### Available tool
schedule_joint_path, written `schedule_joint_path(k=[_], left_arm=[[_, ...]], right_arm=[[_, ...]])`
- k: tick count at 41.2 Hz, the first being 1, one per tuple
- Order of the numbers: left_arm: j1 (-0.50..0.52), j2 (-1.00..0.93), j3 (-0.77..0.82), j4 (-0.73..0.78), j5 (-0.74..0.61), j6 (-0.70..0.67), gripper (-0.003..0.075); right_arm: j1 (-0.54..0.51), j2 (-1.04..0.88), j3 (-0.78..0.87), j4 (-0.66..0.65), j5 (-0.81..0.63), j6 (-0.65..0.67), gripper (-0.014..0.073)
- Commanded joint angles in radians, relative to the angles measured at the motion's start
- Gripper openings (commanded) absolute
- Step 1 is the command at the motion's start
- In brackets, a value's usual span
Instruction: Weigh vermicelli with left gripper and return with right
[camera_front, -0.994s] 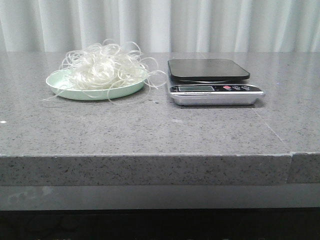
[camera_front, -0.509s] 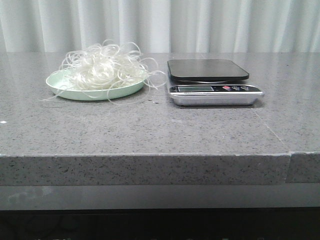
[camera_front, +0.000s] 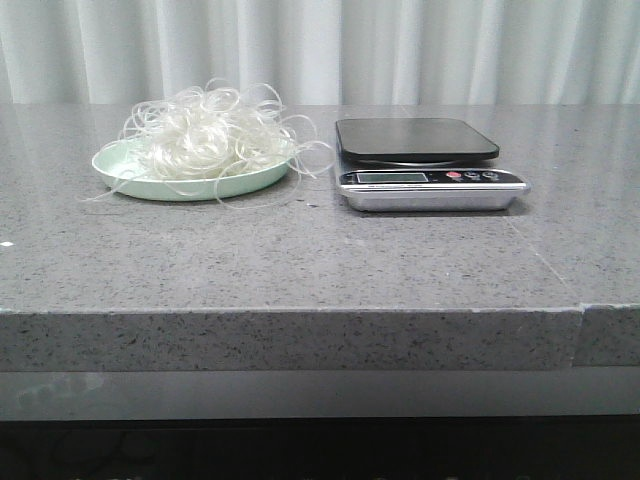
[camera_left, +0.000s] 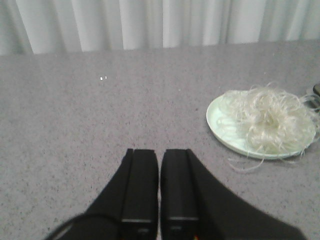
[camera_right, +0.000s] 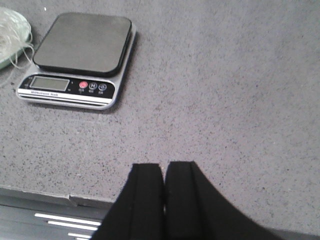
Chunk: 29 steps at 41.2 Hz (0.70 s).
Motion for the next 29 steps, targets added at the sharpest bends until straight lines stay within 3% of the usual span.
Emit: schedule_joint_path(k=[1,13,19,24,29], left_arm=[[0.001,0.040,-0.027,-0.006,-0.024,-0.009,0.0145],[0.001,0.068,-0.018,-0.013,-0.015,-0.009,0.0145],[0.001,0.068,-0.008,-0.013,-0.014,-0.009,0.0164],[0.001,0.068,0.003,-0.013,-0.016,-0.009,0.0278],[0.001,0.068,0.003,-0.013,-0.016,-0.003,0.0474]], right_arm=[[-0.006,0.037,-0.031,-0.002,-0.044,-0.007,0.0156],[-0.006,0.051,-0.030,-0.002,-0.040,-0.007,0.0163],[-0.006,0.051,-0.030,-0.002,-0.045,-0.007,0.0303],[-0.006,0.051,-0.030,-0.002,-0.047,-0.007,0.0462],[-0.006,0.051,-0.030,-0.002,-0.046,-0.007,0.0519]])
